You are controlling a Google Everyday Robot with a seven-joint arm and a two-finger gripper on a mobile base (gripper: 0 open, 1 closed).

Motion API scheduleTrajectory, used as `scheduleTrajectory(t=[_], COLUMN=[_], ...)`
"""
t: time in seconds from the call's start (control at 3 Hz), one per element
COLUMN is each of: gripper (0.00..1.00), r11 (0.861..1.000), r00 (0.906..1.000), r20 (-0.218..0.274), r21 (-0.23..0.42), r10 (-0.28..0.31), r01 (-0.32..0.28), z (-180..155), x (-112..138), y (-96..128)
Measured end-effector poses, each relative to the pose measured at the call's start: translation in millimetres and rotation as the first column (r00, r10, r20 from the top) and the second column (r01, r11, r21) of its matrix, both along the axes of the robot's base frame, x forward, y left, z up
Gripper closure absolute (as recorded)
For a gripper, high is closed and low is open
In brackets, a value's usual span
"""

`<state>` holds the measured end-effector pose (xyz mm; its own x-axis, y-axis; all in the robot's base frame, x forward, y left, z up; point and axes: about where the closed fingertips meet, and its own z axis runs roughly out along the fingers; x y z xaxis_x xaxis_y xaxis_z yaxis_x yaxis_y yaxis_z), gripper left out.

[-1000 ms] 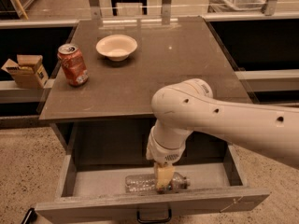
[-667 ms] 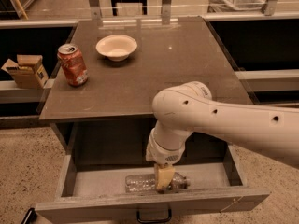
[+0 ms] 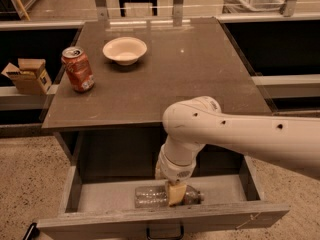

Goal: Pick water bottle from top drawer and place on counter

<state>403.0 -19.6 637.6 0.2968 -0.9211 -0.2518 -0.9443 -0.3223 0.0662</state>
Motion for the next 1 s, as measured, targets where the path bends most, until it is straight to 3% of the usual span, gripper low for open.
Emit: scheduleTrajectory(t=[0.67, 1.0], gripper=[0.39, 0.47], r11=[0.999, 0.999], r00=[0.9992, 0.9994], r20=[-0.02, -0.022], r21=[0.007, 0.016], r10=[0.034, 0.029], r01=[-0.034, -0.028], z=[-17, -21], x=[-4, -6], y=[4, 5])
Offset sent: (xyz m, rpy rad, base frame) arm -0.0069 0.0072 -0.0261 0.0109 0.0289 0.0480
